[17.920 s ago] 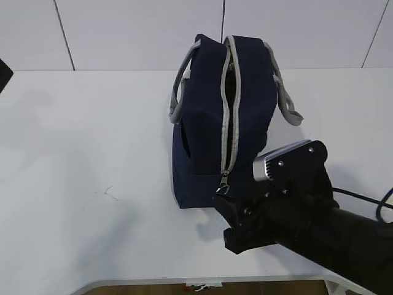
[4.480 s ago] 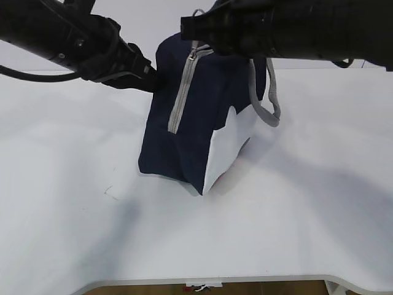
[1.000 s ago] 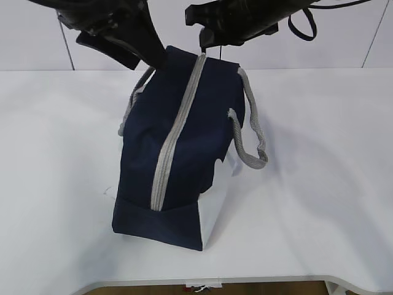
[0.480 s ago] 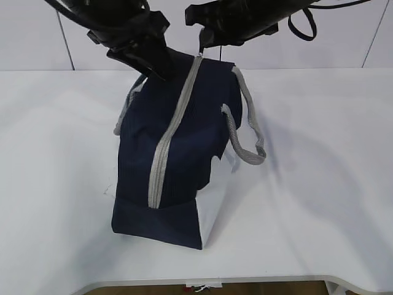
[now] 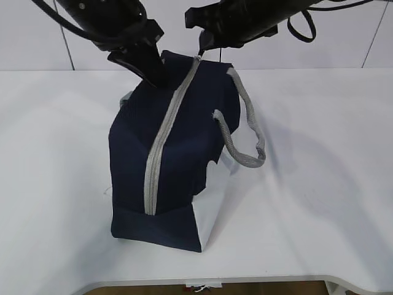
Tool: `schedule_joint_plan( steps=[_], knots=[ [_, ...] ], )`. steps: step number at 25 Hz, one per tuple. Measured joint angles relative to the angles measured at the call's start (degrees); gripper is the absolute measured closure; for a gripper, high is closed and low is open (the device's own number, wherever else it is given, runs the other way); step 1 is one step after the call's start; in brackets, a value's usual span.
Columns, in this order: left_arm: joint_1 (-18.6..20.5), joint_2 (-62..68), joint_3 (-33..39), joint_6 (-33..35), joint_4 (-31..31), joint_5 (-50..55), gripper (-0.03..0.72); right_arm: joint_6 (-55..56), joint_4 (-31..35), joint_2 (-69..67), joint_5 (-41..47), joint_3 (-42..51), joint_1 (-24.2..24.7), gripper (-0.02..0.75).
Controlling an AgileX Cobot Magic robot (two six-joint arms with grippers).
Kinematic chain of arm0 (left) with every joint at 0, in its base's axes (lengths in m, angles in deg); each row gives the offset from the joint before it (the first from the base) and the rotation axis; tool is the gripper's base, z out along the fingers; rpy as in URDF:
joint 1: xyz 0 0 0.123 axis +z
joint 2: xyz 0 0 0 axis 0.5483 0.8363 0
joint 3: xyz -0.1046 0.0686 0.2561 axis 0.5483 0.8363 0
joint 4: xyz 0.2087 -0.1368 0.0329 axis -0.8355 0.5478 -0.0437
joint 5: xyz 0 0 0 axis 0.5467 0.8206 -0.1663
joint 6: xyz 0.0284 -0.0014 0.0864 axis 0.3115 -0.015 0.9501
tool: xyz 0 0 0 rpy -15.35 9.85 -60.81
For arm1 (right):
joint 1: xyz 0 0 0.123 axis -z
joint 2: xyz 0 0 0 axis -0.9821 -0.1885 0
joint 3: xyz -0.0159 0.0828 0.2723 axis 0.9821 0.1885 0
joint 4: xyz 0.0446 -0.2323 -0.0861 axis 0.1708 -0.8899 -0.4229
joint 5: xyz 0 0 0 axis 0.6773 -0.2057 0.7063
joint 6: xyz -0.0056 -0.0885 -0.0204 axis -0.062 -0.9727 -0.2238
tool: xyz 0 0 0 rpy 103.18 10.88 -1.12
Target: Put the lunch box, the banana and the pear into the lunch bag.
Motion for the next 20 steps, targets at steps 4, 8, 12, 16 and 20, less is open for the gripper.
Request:
schedule_joint_plan(
  steps=[4,8,12,16,20],
  knots=[
    [0.0,-0.1,0.0,0.0,-0.8,0.0,0.689,0.0,0.0,-2.1,-0.1,0.0,0.0,0.724],
    [0.0,-1.9,0.0,0.0,-1.7,0.0,0.690,0.1,0.9,-4.3,-0.5,-0.5,0.0,0.724],
    [0.0,-2.8,0.0,0.0,-2.8,0.1,0.690,0.6,2.6,-4.9,-0.4,-1.5,0.0,0.724],
    [0.0,-3.2,0.0,0.0,-3.7,1.0,0.690,0.6,2.8,-5.3,2.6,-4.8,0.0,0.724],
    [0.0,-3.5,0.0,0.0,-5.1,1.5,0.690,0.6,2.6,-5.5,5.3,-8.8,0.0,0.724]
  ],
)
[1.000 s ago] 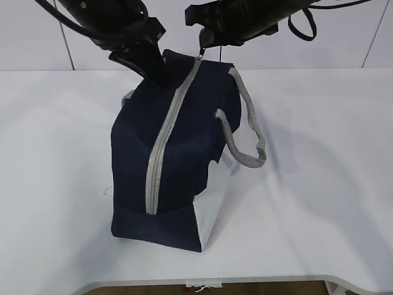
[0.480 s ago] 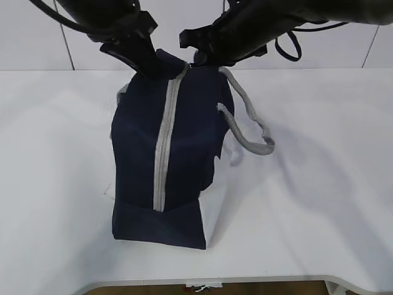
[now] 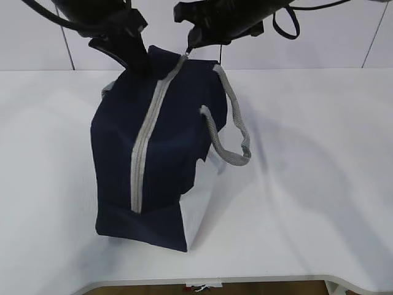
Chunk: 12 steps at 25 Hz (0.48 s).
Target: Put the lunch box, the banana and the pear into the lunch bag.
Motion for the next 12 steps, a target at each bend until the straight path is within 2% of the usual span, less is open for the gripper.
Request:
schedule_joint_plan(
  steps=[12],
  knots=[
    [0.0,0.0,0.0,3.0,-0.3,-0.2,0.690,-0.7,-2.2,-2.3,-0.2,-2.5,0.2,0.724]
  ],
)
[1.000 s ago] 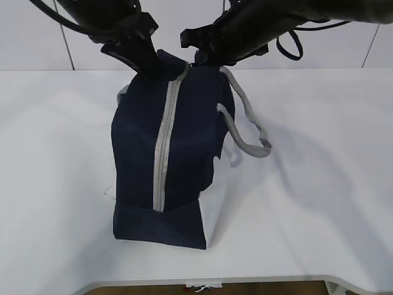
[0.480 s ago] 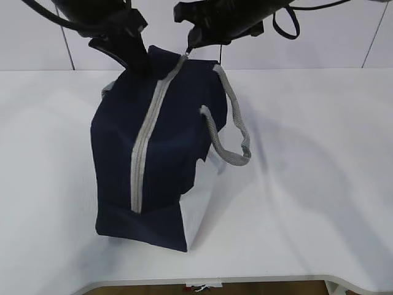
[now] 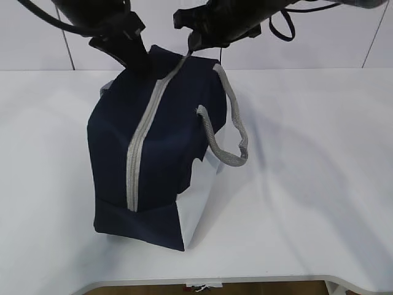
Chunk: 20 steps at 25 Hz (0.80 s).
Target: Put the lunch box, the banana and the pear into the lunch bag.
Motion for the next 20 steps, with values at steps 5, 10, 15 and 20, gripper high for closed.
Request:
schedule_joint_plan(
  steps=[5,10,15,20],
  knots=[
    [0.0,0.0,0.0,0.1,0.7,-0.1,0.691,0.0,0.2,-2.3,-0.5,0.0,1.5,0.724],
    [0.0,-0.7,0.0,0.1,0.7,-0.6,0.691,0.1,1.0,-3.4,0.4,0.0,3.2,0.724],
    [0.0,-2.8,0.0,0.1,0.6,0.1,0.691,0.3,1.1,-5.4,3.8,-0.2,4.1,0.724],
    [0.0,-3.8,0.0,0.1,-0.5,0.3,0.691,0.6,3.8,-7.2,6.4,-0.6,4.0,0.724]
  ],
)
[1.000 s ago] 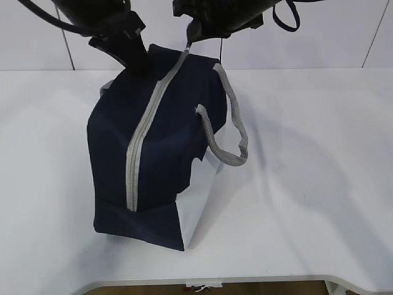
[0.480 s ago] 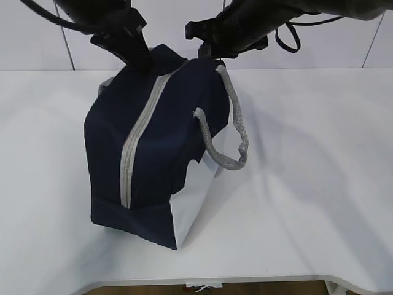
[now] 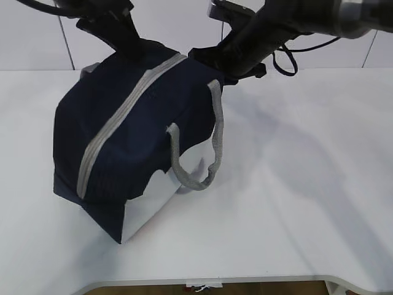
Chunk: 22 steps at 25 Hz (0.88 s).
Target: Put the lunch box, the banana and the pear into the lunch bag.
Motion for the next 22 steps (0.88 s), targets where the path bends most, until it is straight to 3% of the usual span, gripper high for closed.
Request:
schedule_joint_plan(
  steps=[22],
  knots=[
    [0.0,2.3,0.0,0.3,-1.6,0.7,0.691,0.0,0.8,-1.0,6.6,-4.9,0.3,0.700]
  ],
)
